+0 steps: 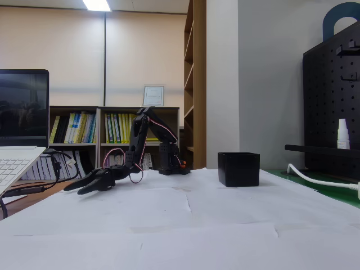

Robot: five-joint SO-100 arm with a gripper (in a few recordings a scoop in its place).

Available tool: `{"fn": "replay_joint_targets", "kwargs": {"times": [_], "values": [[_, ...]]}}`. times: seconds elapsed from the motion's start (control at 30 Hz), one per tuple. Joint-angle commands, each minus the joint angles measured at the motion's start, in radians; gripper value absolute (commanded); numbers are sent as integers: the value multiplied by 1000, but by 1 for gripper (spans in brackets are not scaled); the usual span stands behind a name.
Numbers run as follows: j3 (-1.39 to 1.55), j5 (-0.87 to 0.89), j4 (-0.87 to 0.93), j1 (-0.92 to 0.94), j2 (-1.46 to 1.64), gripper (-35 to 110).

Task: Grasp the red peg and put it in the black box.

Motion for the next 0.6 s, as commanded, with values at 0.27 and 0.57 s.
{"fn": "replay_joint_targets", "kwargs": {"times": [0.27, 0.57], "values": [[147, -23, 32, 6, 60, 36], [-204, -29, 20, 8, -189, 37]]}}
